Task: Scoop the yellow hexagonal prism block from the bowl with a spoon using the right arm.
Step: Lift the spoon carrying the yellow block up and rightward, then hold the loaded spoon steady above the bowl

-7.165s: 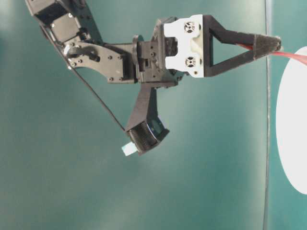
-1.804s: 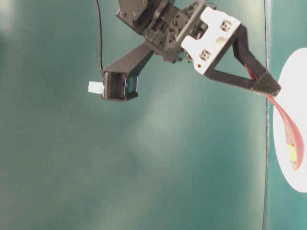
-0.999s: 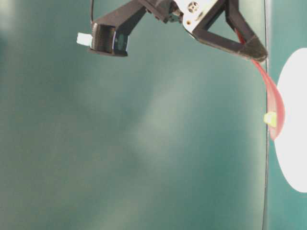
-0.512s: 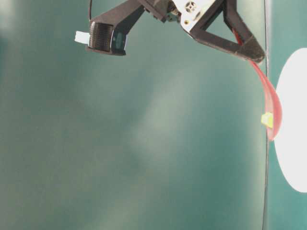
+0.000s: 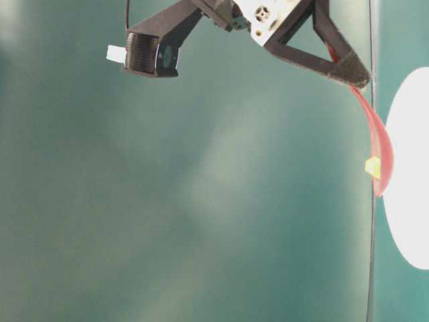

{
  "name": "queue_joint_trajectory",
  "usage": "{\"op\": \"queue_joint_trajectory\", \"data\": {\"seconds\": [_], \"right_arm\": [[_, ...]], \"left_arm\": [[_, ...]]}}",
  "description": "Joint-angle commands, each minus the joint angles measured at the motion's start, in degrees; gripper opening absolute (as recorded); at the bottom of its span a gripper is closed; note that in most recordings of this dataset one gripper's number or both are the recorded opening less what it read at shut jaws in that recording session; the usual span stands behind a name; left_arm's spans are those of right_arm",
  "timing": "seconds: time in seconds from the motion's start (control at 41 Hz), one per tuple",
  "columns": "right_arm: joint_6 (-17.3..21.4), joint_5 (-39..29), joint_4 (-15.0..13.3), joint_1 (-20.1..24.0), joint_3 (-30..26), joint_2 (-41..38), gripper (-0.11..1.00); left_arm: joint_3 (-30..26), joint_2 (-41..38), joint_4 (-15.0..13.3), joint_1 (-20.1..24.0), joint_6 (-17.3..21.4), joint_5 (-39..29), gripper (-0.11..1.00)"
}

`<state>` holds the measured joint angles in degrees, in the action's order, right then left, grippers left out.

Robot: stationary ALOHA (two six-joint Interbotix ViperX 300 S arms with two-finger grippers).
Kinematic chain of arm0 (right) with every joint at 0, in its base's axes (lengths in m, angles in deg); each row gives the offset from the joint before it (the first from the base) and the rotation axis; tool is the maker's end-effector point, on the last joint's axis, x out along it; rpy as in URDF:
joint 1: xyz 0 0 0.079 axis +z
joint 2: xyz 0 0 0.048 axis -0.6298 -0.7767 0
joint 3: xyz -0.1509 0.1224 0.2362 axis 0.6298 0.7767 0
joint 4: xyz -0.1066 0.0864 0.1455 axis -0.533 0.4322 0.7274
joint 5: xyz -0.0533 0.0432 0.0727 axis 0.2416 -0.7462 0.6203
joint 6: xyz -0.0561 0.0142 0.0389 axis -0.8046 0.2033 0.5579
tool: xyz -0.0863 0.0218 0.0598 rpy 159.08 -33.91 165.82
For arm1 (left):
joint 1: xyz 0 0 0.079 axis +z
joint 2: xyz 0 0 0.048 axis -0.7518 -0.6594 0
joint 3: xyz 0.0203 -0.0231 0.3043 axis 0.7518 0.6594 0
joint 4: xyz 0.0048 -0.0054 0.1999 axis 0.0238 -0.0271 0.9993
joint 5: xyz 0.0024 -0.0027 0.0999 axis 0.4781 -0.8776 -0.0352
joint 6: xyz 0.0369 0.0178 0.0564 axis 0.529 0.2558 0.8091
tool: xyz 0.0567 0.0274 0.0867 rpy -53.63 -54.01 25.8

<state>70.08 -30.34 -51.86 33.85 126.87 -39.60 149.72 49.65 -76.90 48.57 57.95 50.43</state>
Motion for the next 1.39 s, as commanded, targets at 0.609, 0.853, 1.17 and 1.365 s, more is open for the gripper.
{"op": "queue_joint_trajectory", "data": {"seconds": [0.609,0.853,1.17,1.365], "right_arm": [[-0.44,1.23,-3.34,0.18,-1.14,1.41,0.21],[-0.35,2.81,-3.34,0.18,-1.14,1.41,0.21],[-0.62,3.16,-3.34,0.18,-1.23,1.49,0.21],[-0.62,3.16,-3.60,0.18,-1.32,2.55,0.21]], "left_arm": [[-1.58,-0.18,0.18,-0.09,-0.70,-1.93,0.03],[-1.58,-0.18,0.18,-0.09,-0.88,-2.02,0.03],[-1.58,-0.35,0.18,-0.09,-0.88,-2.02,0.03],[-1.49,-0.44,0.18,-0.09,-0.88,-2.02,0.03]]}}
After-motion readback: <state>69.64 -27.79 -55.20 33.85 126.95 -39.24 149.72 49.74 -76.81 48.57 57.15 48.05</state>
